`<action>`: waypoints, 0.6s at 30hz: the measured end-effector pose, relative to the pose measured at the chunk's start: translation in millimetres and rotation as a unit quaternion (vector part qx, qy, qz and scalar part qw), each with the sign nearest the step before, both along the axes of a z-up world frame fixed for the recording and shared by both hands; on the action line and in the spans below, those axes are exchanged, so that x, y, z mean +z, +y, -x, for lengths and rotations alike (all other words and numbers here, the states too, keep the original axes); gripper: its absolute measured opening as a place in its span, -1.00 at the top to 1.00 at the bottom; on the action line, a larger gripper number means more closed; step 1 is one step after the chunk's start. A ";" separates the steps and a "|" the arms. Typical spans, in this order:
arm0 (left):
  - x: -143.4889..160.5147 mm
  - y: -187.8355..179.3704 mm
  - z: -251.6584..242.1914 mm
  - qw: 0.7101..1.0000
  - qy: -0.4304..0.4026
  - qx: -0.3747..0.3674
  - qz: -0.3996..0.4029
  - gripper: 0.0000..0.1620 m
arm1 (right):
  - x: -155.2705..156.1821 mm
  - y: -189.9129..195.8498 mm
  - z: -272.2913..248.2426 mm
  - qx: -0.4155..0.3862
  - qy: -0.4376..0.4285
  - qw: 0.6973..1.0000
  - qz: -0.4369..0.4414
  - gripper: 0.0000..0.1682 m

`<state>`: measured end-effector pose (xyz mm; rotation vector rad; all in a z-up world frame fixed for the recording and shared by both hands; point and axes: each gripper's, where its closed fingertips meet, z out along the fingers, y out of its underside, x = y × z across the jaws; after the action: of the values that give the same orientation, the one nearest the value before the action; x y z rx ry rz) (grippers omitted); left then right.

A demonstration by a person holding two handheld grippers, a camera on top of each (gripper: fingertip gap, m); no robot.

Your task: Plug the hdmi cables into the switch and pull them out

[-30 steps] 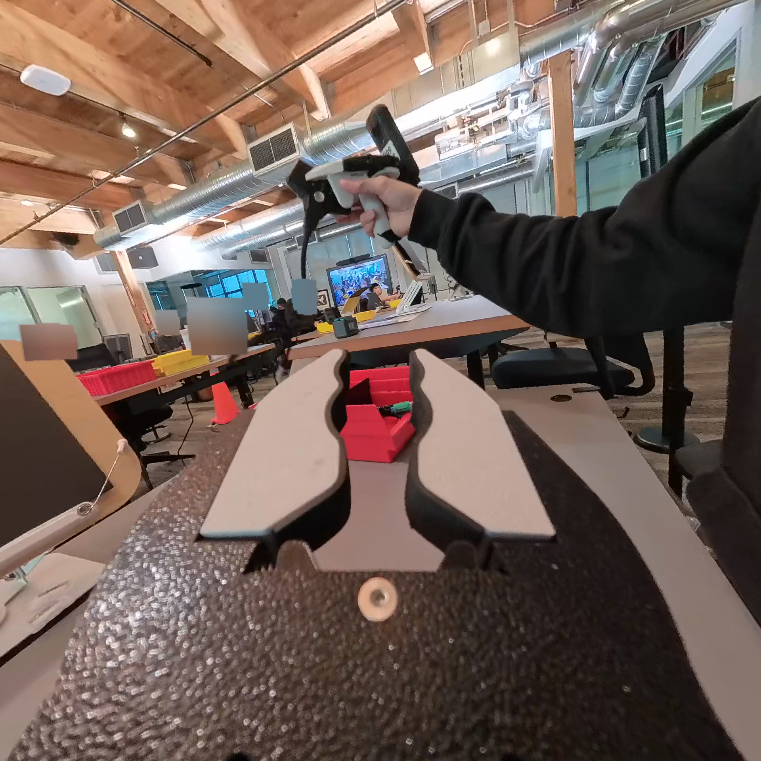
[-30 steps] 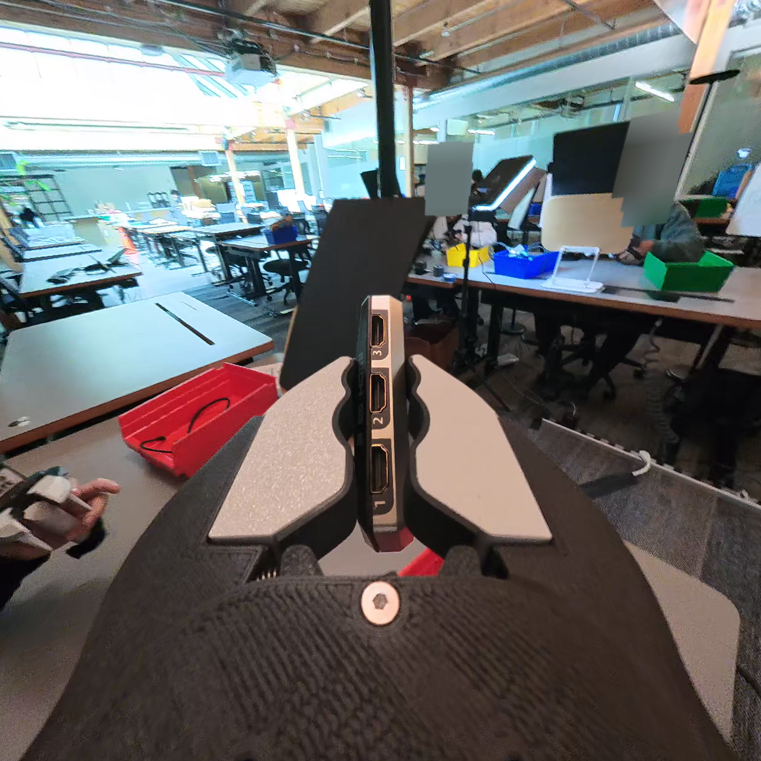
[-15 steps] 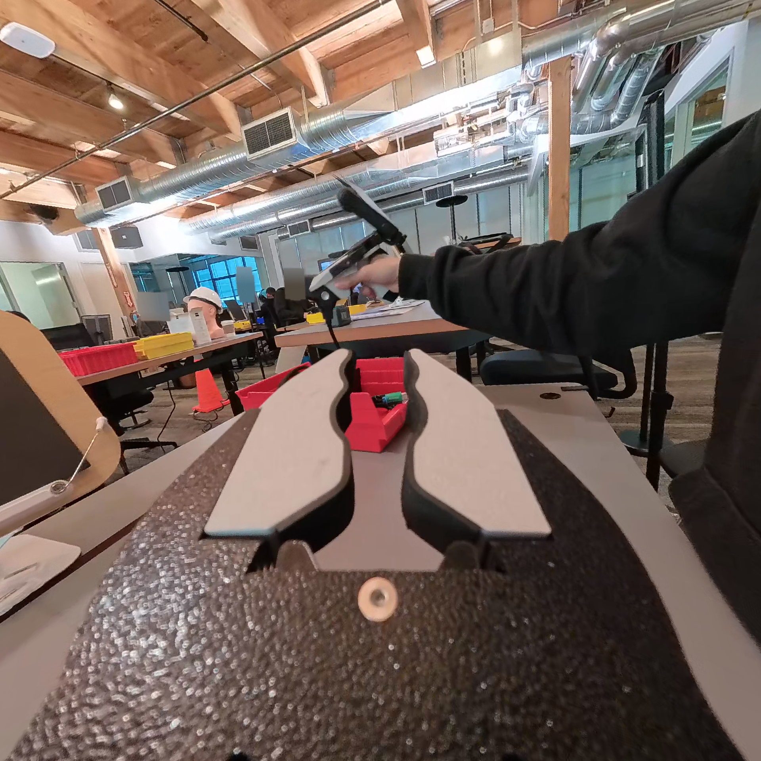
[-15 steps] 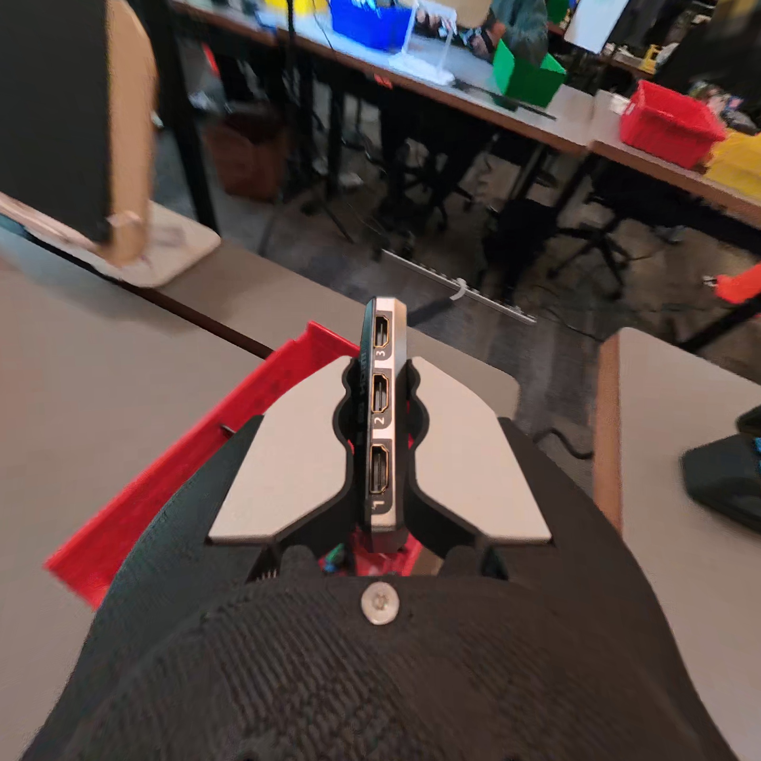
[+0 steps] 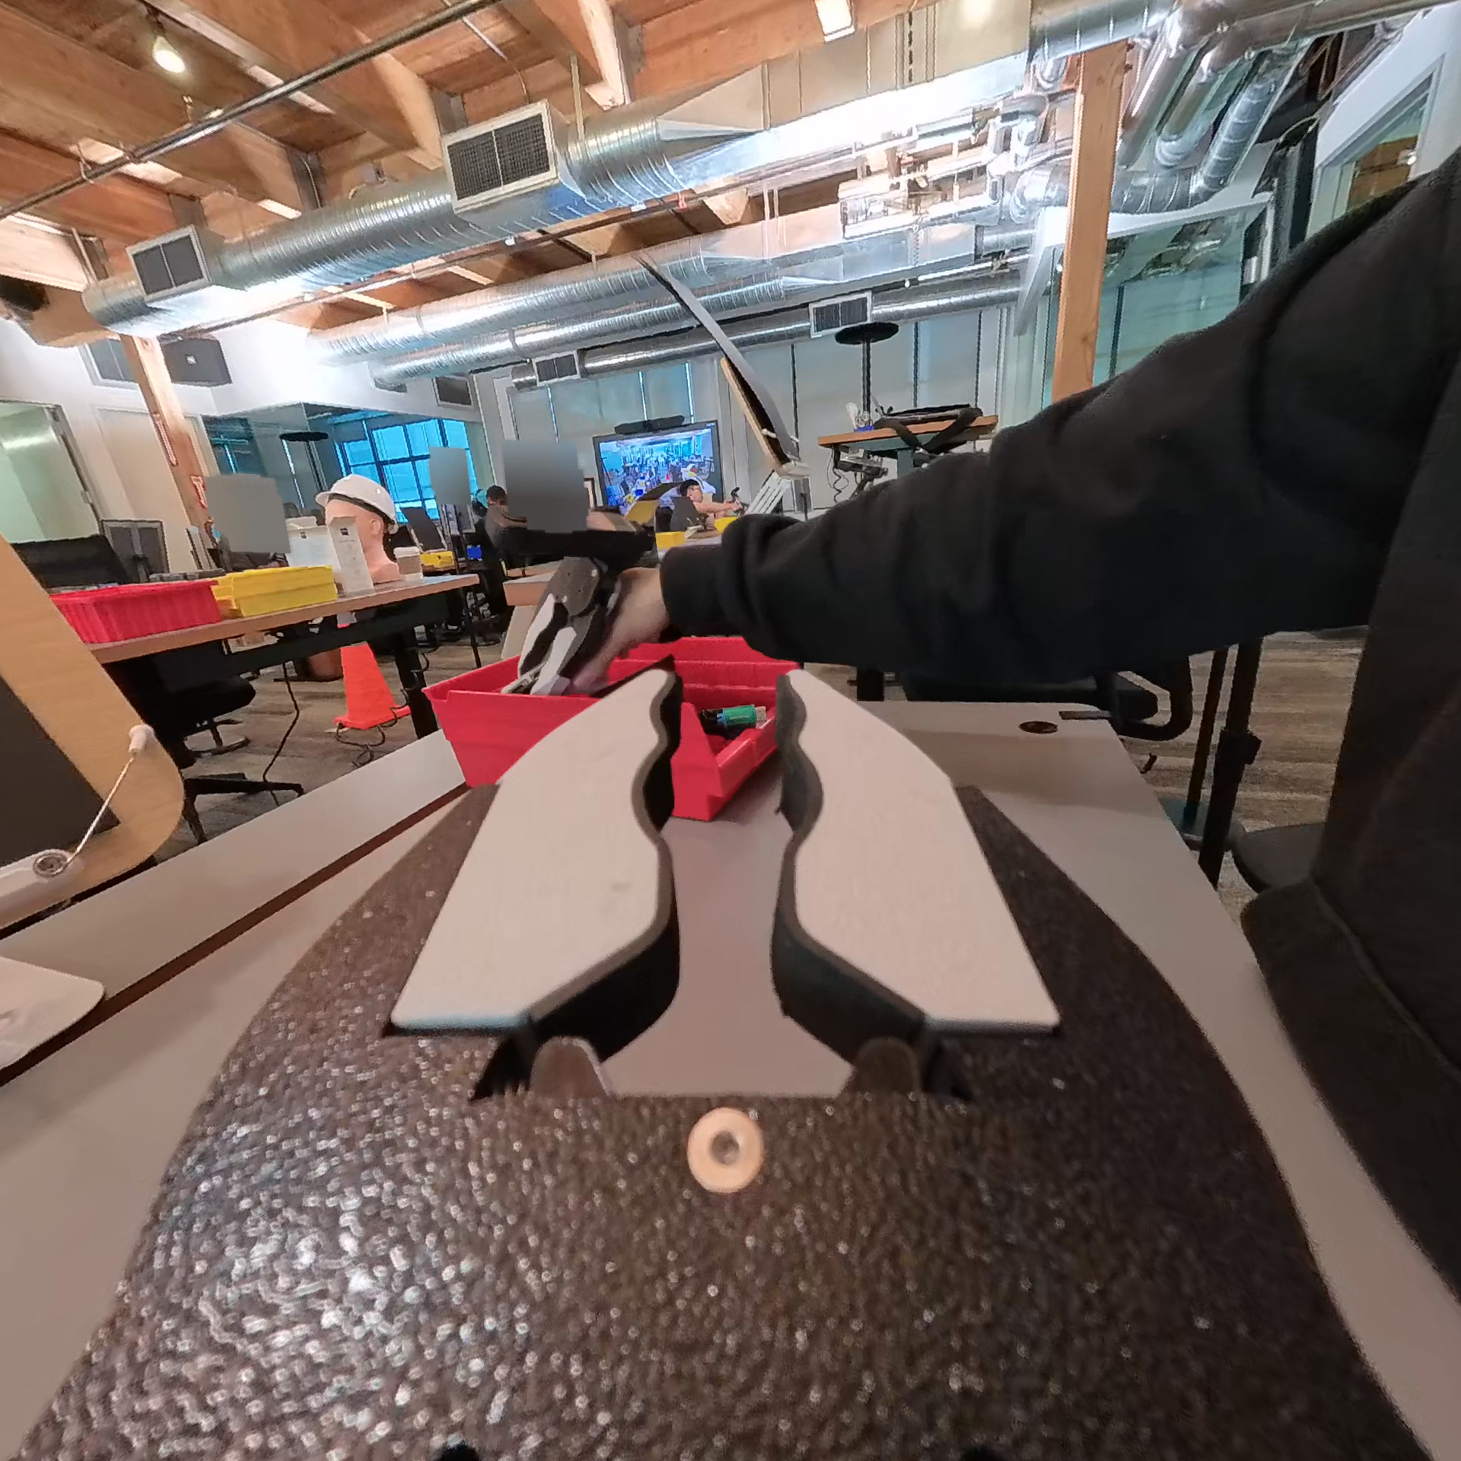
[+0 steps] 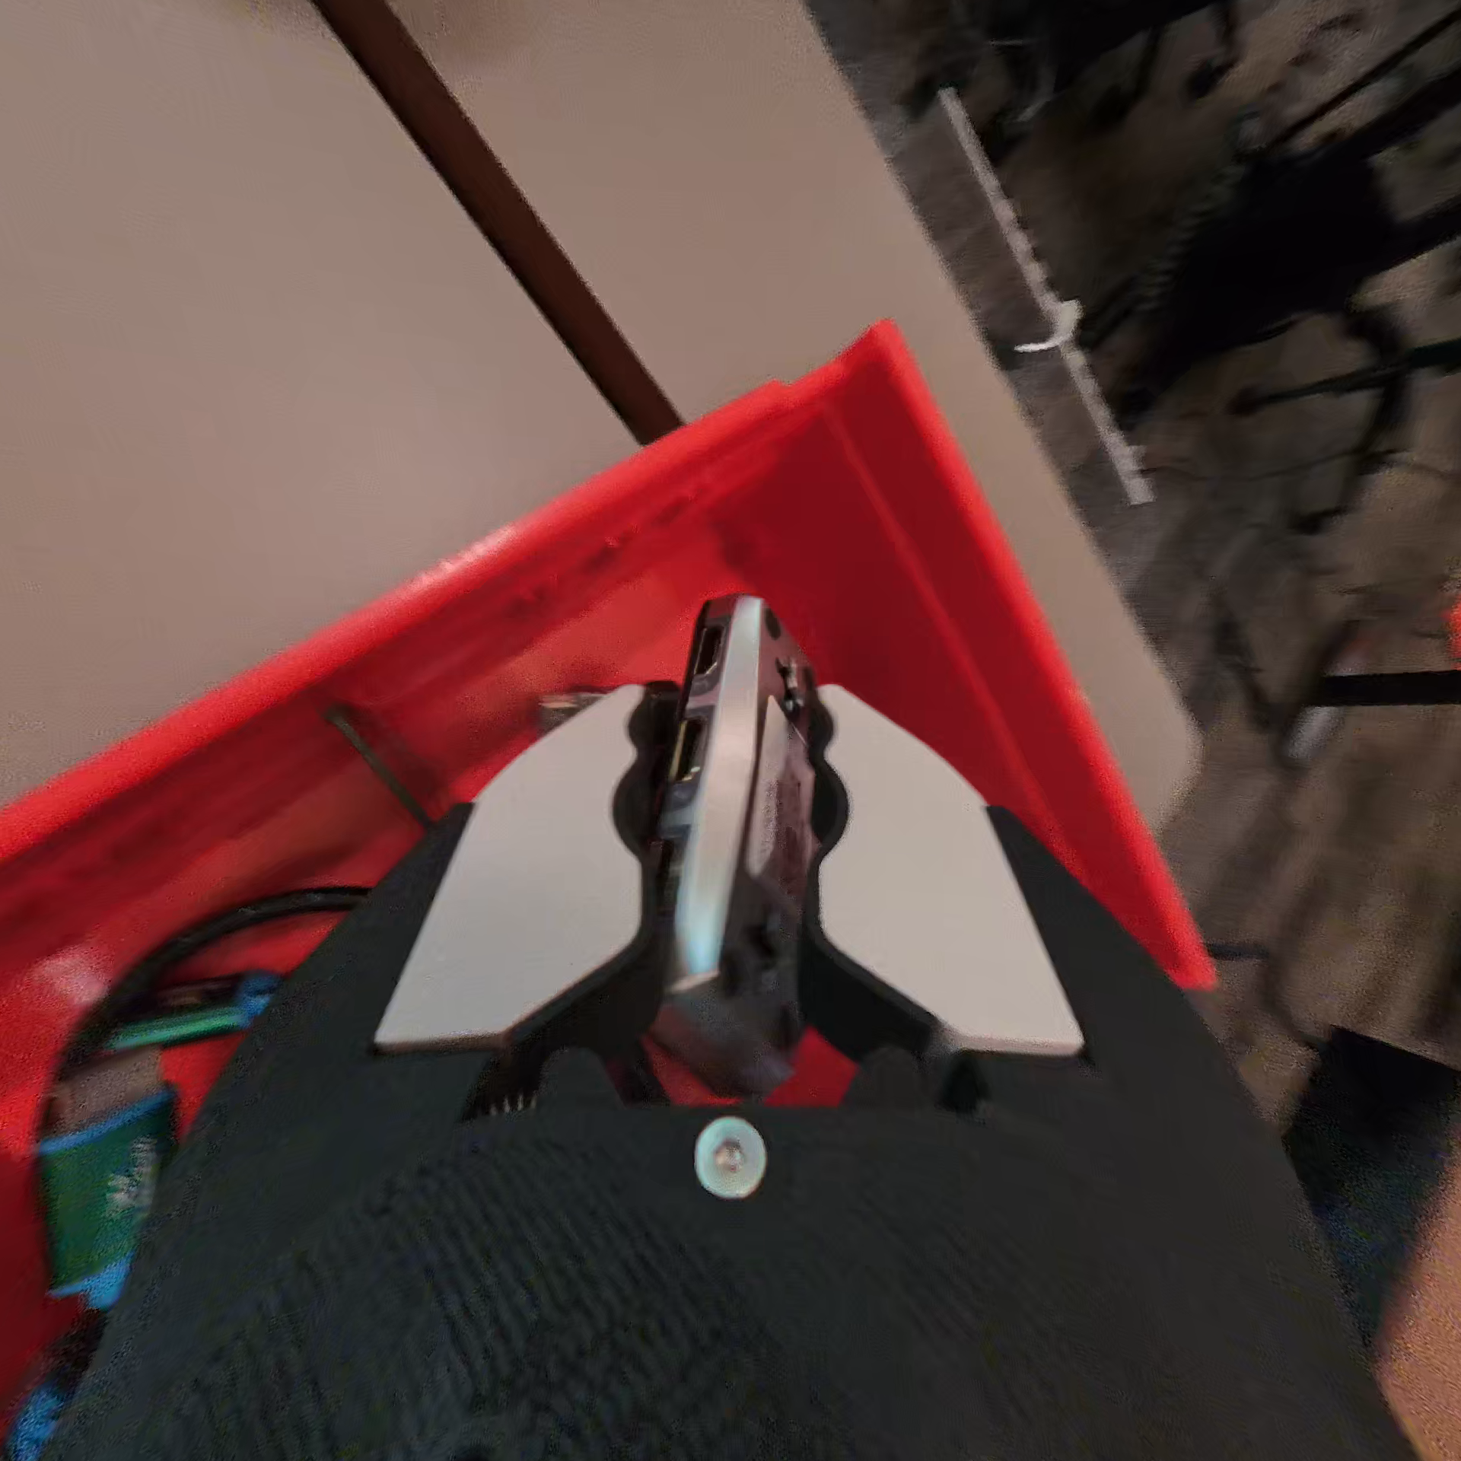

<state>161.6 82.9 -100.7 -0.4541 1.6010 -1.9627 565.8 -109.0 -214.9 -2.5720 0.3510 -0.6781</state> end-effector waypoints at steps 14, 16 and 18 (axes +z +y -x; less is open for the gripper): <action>-0.9 13.2 2.0 1.000 0.004 0.005 0.005 0.72 | 99.0 -11.2 29.5 -0.076 0.044 0.958 -0.273 -0.06; 1.5 20.1 1.5 1.000 0.006 0.019 0.007 0.71 | 113.6 -8.5 54.6 -0.057 0.021 0.951 -0.302 -0.06; 3.9 35.2 0.1 0.999 0.014 0.049 0.001 0.71 | 122.0 -4.8 85.8 -0.035 0.003 0.946 -0.321 -0.07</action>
<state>161.5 118.1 -96.7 -0.5533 1.5645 -1.8938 480.0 -113.8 -92.9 -1.9460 0.5631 -0.4749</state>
